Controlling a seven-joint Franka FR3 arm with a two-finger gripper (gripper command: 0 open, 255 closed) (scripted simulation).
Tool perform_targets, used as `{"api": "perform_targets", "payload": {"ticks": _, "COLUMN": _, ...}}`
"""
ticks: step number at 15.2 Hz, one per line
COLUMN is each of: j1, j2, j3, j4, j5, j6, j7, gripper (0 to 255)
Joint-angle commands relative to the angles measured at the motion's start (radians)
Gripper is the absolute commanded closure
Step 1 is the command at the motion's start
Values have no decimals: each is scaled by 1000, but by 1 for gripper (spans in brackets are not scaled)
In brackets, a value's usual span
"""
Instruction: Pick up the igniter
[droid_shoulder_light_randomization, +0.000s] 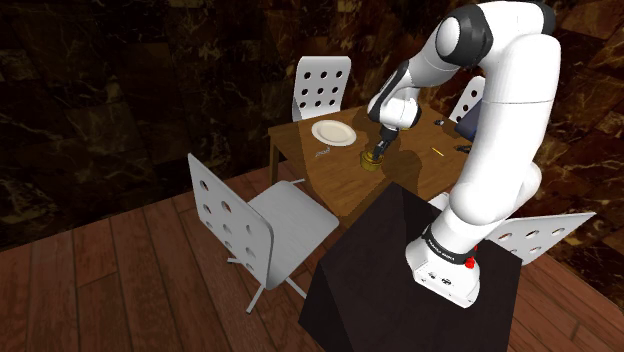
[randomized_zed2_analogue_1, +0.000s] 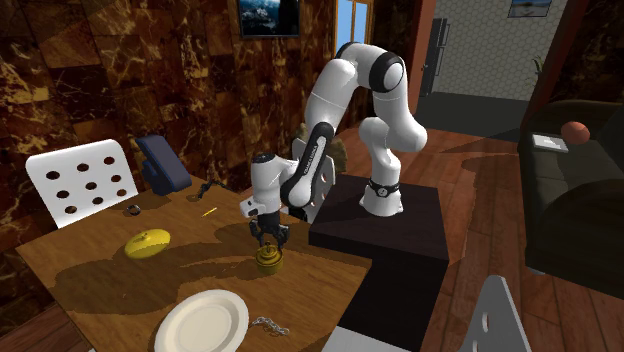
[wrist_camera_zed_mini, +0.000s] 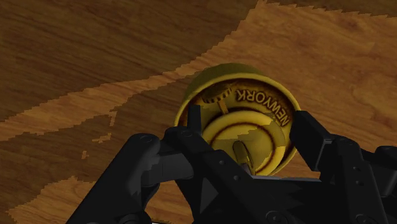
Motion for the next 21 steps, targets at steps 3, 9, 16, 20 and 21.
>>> {"api": "perform_targets", "payload": {"ticks": 3, "j1": 0, "j2": 1, "j3": 1, "j4": 1, "j5": 1, "j6": 1, "j7": 0, "gripper": 255}}
{"api": "perform_targets", "payload": {"ticks": 9, "j1": 18, "j2": -28, "j3": -22, "j4": -8, "j5": -25, "j6": -18, "j7": 19, "gripper": 255}}
{"api": "perform_targets", "payload": {"ticks": 16, "j1": 71, "j2": -123, "j3": -93, "j4": -25, "j5": -118, "j6": -89, "j7": 87, "gripper": 255}}
{"api": "perform_targets", "payload": {"ticks": 20, "j1": 96, "j2": -177, "j3": -128, "j4": -29, "j5": -176, "j6": -131, "j7": 129, "gripper": 255}}
{"api": "perform_targets", "payload": {"ticks": 21, "j1": 102, "j2": -191, "j3": -135, "j4": -29, "j5": -190, "j6": -142, "j7": 139, "gripper": 255}}
